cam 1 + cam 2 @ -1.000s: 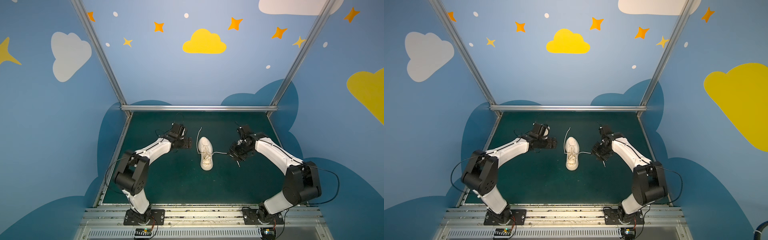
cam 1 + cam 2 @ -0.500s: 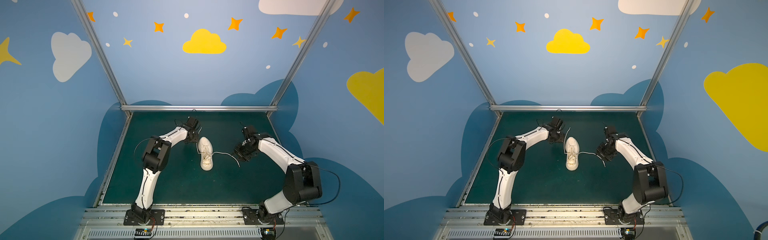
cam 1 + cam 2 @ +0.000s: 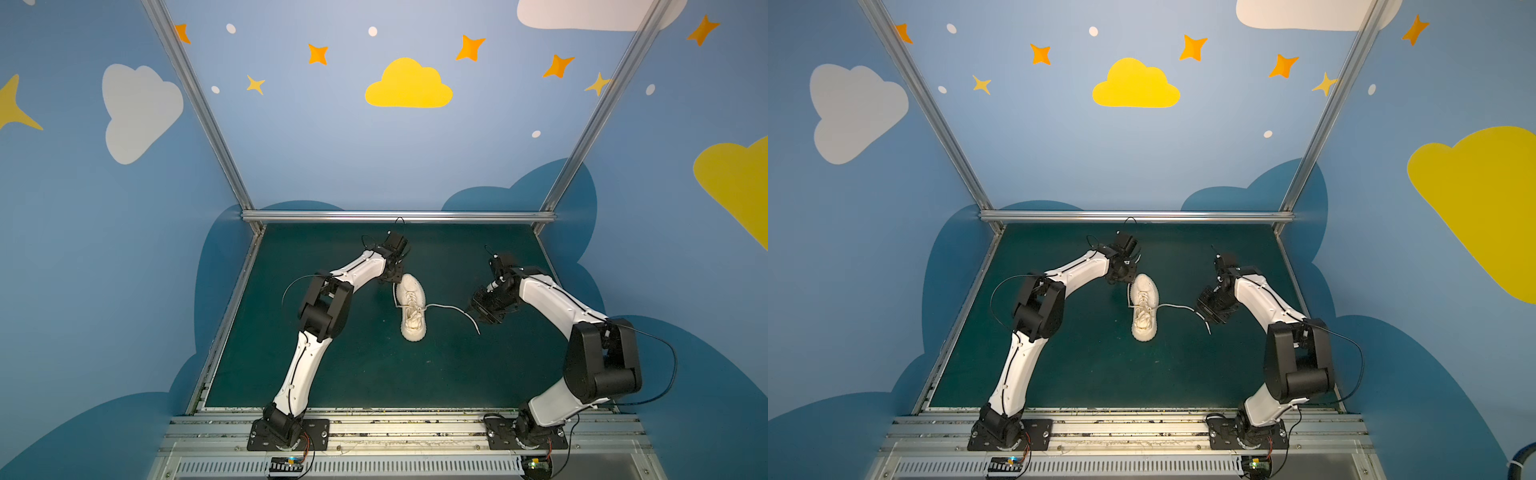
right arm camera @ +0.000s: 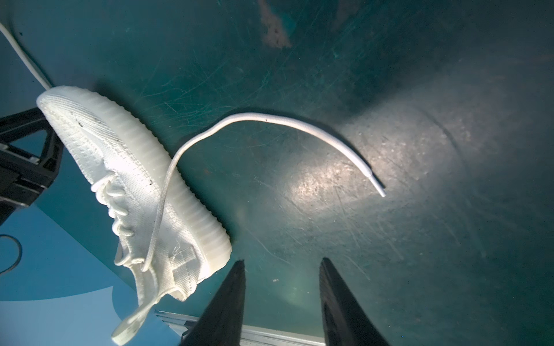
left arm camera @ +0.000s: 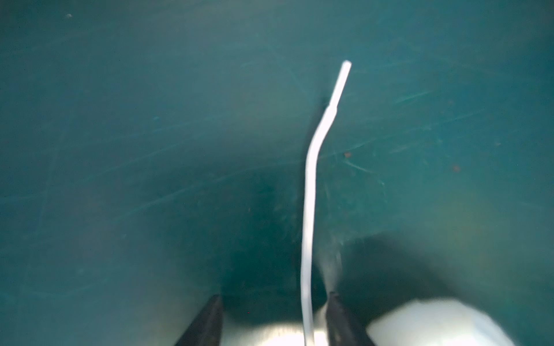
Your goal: Tie the shoes
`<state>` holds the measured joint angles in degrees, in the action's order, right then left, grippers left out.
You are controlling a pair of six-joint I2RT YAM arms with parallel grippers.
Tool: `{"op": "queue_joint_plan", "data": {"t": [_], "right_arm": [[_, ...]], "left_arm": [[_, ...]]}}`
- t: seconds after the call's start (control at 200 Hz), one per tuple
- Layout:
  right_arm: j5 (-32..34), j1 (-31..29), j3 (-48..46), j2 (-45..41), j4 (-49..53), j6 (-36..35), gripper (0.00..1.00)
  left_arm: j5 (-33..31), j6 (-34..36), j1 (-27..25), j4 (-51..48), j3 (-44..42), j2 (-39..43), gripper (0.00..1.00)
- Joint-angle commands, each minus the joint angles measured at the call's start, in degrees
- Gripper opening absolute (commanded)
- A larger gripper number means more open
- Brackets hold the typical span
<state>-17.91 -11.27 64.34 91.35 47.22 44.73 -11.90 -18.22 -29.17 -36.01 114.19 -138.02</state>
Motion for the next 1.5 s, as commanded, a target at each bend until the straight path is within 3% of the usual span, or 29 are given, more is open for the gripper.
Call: {"op": "queue_joint_plan", "data": {"t": [0.0, 0.195, 0.355, 0.621, 0.866, 1.106, 1.257, 1.497], "right_arm": [[-0.46, 1.12, 0.29, -0.62, 0.77, -0.96, 0.42], [-1.66, 2.56, 0.3, -1.52, 1.02, -1.73, 0.42], [-2.75, 3.57, -0.81, -3.8, 1.78, -2.27, 0.41], [-2.69, 4.56, -4.72, -11.19, 3.24, -3.0, 0.41], [-3.44, 5.14, -9.23, -15.93, 2.79, -2.72, 0.41], [-3.74, 6.25, -11.55, -19.16, 3.31, -3.31, 0.41], [-4.1, 6.86, -11.77, -19.88, 3.85, -4.19, 0.41], [-4.73, 7.4, -11.34, -17.57, 3.25, -4.77, 0.41]], "left_arm": [[-1.74, 0.96, -0.01, -5.6, 3.65, -3.11, 0.48], [-5.37, 2.73, -1.1, -7.93, 4.94, -4.85, 0.38], [-0.64, 2.71, -1.58, -9.2, 4.77, -3.93, 0.19], [-1.49, 2.9, -1.96, -9.2, 0.93, 4.78, 0.1], [-2.69, 6.49, -4.38, -12.69, 4.49, 9.98, 0.1], [-2.43, 8.03, -8.47, -16.11, 12.32, 9.13, 0.11], [-10.33, 5.4, -8.38, -21.92, 15.82, 6.33, 0.21], [-6.33, 4.47, -3.9, -22.59, 13.64, 3.74, 0.35]]}}
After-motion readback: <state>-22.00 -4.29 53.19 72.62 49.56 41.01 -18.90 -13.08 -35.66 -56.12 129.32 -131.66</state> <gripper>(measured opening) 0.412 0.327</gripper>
